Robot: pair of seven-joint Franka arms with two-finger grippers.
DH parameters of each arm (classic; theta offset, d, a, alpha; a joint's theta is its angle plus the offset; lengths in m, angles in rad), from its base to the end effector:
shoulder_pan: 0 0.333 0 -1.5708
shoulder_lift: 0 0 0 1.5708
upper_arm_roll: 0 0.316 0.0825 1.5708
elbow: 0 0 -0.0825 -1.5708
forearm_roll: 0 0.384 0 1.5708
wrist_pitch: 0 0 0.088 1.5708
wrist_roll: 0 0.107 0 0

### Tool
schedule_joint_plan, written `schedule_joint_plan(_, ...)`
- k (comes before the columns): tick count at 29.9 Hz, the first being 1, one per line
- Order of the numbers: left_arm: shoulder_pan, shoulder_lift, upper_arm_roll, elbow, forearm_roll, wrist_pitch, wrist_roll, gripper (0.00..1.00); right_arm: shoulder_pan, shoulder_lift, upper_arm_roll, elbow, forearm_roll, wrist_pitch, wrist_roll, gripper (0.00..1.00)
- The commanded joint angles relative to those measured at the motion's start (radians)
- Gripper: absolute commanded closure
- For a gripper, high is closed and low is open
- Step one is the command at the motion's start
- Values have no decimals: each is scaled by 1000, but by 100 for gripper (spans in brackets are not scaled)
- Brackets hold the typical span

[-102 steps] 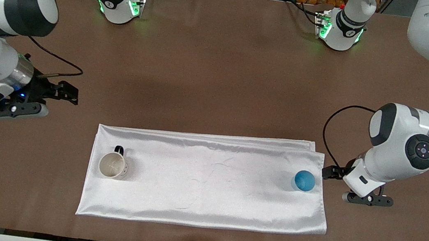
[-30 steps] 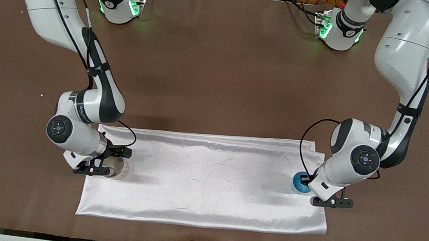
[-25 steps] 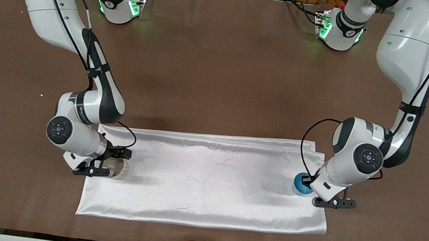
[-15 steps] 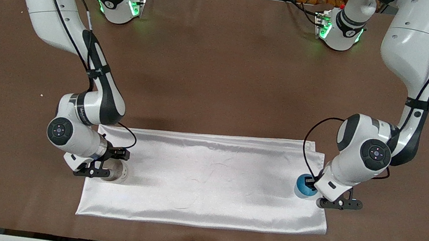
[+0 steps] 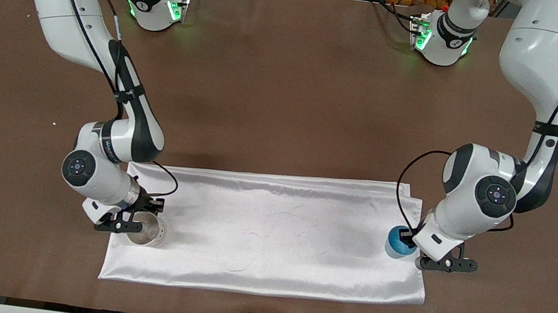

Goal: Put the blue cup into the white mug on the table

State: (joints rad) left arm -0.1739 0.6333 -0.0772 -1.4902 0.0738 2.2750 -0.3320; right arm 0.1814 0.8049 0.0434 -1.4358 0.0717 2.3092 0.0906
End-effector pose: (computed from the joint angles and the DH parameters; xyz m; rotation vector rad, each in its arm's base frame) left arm 0.7069 -0.1691 0.3160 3.1020 0.0867 0.2357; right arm 0.7150 0.1586 0.2186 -3.0432 -0.1117 -0.0831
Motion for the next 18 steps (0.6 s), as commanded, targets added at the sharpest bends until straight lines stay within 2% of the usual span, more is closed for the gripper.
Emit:
schedule_joint_plan(1, -6, -38, 1, -13, 29, -31, -18, 100, 19, 7, -2, 23, -18, -4, 23, 100)
schedule_joint_plan(5, -4, -38, -1, -13, 29, -31, -18, 100, 27, -9, 3, 25, -6, -60, 32, 100)
schedule_joint_plan(12, -6, -37, -1, -15, 29, -31, -18, 100, 35, -93, 33, 18, -4, -212, 106, 100)
schedule_joint_plan(18, -4, -38, -1, -13, 29, -31, -16, 100, 46, -202, 42, -99, -4, -208, 136, 100)
